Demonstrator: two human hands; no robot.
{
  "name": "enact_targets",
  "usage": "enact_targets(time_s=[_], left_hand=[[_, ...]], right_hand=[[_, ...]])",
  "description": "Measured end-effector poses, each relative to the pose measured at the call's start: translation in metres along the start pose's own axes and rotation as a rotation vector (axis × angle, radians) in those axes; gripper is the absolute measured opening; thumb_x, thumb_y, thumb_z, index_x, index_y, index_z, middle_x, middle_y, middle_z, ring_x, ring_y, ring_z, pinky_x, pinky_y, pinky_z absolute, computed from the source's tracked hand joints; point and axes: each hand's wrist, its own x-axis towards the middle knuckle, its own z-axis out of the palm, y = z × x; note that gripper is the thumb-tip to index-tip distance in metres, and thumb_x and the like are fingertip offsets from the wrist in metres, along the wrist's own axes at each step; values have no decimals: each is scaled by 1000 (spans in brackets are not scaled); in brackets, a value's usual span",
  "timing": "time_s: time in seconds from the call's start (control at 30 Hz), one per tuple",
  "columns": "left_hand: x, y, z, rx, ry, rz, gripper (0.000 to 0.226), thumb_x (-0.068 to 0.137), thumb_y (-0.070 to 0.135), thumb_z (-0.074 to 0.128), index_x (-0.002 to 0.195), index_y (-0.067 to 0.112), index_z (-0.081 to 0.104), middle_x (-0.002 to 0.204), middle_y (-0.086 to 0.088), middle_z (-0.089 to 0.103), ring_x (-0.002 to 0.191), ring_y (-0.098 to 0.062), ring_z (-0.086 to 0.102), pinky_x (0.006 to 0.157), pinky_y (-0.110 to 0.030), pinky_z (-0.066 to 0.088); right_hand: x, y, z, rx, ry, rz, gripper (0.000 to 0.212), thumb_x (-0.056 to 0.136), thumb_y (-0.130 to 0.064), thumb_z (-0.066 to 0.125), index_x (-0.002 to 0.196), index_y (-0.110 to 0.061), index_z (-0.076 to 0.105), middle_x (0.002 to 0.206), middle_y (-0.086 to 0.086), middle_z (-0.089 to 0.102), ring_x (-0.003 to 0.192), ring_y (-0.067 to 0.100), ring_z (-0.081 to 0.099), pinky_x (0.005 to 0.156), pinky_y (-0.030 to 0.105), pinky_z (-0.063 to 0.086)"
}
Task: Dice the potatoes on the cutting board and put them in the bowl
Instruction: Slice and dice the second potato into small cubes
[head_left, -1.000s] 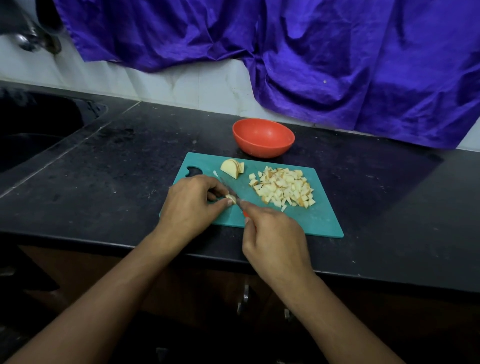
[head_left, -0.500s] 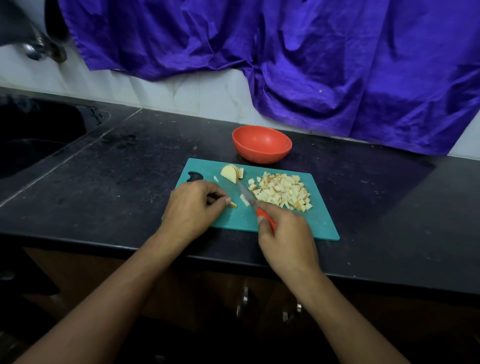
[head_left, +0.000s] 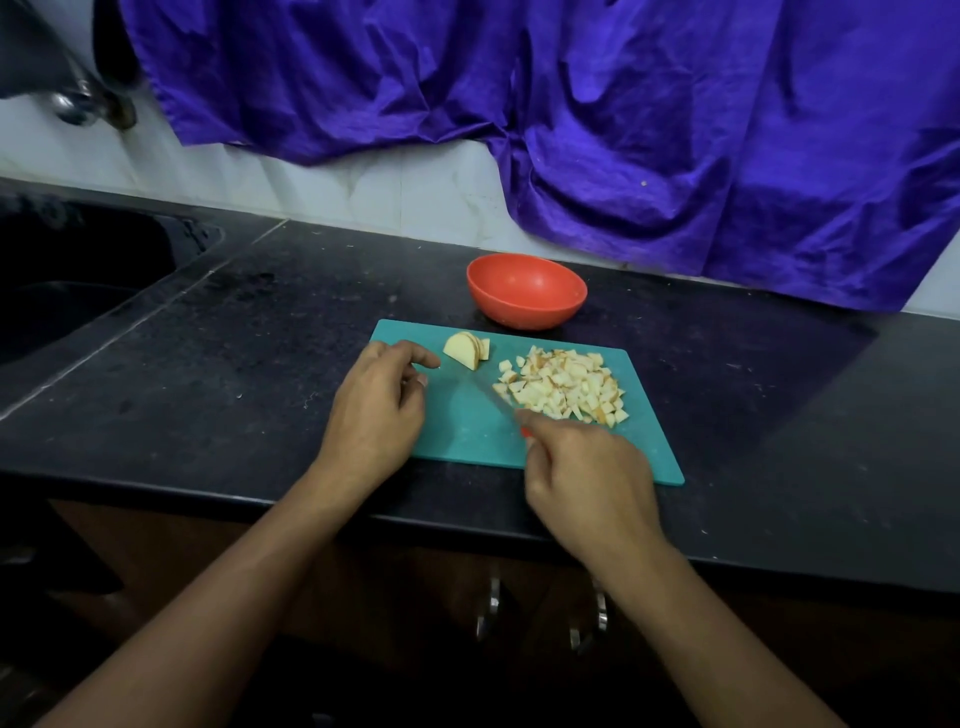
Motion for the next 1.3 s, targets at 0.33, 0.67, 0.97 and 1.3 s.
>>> enact_targets(time_s=[0.33,0.67,0.97,1.3], left_hand=[[27,-5,10,62,-41,41,18,92,22,69,108,29,70,104,9,59,79,-9,54,82,-37,51],[62,1,32,235,-99,130,33,84,30,80,114,30,66,112,12,63,95,-14,61,74,-33,47],[57,0,25,187,-129,103,28,80,36,84,101,32,66,91,14,56,87,-10,56,70,-35,49],[27,2,4,15,-230,218,22,83,11,78,96,28,70,90,14,69,86,-4,64,78,-35,56]], right_hand=[[2,21,8,311,149,110,36,100,-29,60,135,-35,65,101,-15,74,70,0,55,63,20,44],[1,22,7,320,138,109,35,100,-31,58,133,-34,65,96,-14,73,77,4,60,67,31,54],[1,22,7,311,119,116,37,100,-33,57,136,-35,63,104,-13,74,77,2,58,68,27,50],[0,23,8,322,110,115,37,100,-33,58,137,-35,63,101,-12,74,66,-1,52,62,23,43]])
